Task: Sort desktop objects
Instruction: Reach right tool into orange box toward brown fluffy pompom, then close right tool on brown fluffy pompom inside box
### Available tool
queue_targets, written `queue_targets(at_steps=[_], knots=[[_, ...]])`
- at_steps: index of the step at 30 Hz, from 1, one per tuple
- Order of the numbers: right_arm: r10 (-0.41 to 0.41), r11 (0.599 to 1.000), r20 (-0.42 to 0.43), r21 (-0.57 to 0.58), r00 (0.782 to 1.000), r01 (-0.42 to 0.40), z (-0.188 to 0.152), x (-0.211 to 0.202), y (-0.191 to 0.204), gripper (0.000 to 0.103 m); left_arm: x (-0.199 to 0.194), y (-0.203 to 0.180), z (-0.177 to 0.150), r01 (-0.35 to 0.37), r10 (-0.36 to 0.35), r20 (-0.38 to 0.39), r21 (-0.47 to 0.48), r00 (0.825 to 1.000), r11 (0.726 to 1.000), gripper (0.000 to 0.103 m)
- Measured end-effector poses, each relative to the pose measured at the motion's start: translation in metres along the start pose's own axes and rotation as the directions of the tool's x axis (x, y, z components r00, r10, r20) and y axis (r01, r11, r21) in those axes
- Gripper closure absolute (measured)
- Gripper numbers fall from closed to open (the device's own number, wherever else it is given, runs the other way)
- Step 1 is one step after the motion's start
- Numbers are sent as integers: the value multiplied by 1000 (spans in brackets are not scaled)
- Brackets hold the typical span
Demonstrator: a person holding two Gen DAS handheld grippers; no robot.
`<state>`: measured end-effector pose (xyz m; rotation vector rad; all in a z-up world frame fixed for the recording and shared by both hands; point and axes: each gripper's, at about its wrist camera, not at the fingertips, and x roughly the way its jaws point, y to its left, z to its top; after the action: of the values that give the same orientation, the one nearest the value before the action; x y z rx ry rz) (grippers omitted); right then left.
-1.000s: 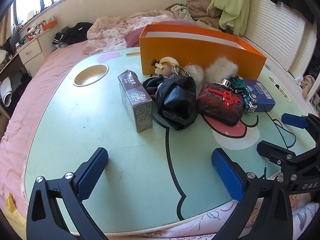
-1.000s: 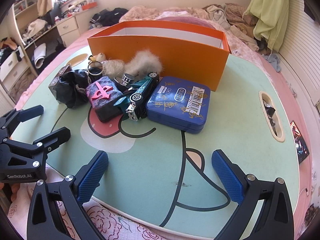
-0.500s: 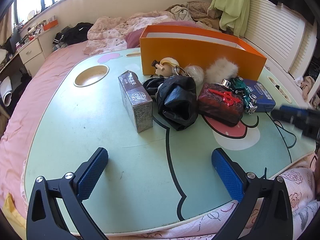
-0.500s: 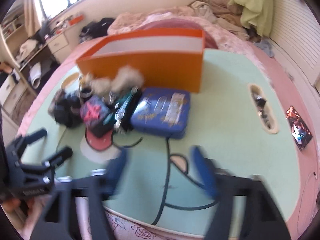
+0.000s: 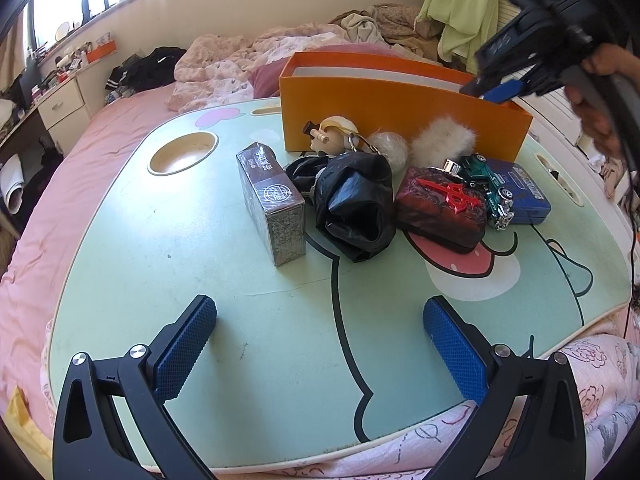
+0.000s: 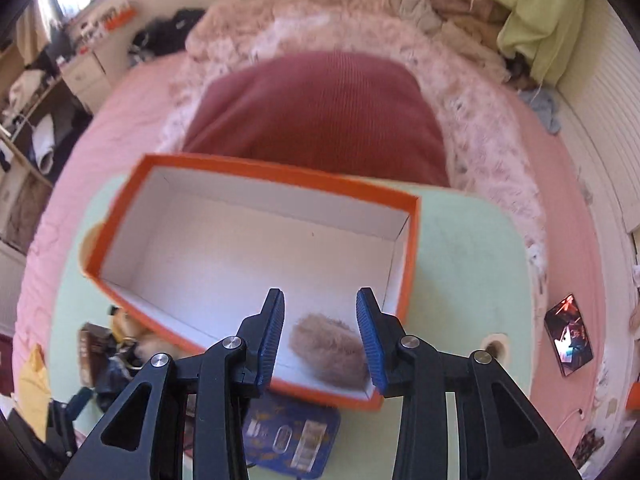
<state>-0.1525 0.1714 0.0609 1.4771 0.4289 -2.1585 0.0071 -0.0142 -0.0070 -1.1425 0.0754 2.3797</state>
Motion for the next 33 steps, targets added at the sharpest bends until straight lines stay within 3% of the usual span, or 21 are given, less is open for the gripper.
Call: queue_targets(at_steps=[4, 22, 26, 27, 29, 31, 33], knots=[[-94, 995, -31, -21, 995, 94, 2, 15, 1, 72, -3, 0, 0, -3, 3, 3, -8, 1000, 1000, 0], [-153, 986, -111, -79, 982, 144, 13, 16, -1, 66, -5, 1, 1, -29, 29, 9, -42, 1000, 999, 0], [-166, 982, -216, -129, 962, 140, 21, 13, 4, 59, -4, 1, 1, -34, 35, 11, -50, 999, 998, 0], [-184, 978, -237, -144, 954, 153, 24, 12, 6, 48, -4, 1, 1, -36, 37, 11, -52, 999, 998, 0], [-205, 972, -276, -172, 939, 162, 26, 15, 11, 36, -4, 1, 1, -38, 39, 12, -55, 999, 998, 0], [-237, 964, -330, -199, 914, 178, 25, 27, 14, 34, -4, 1, 1, -42, 43, 13, -59, 999, 997, 0], [-259, 959, -340, -204, 904, 198, 24, 37, 15, 37, -4, 1, 1, -46, 47, 13, -63, 999, 997, 0]])
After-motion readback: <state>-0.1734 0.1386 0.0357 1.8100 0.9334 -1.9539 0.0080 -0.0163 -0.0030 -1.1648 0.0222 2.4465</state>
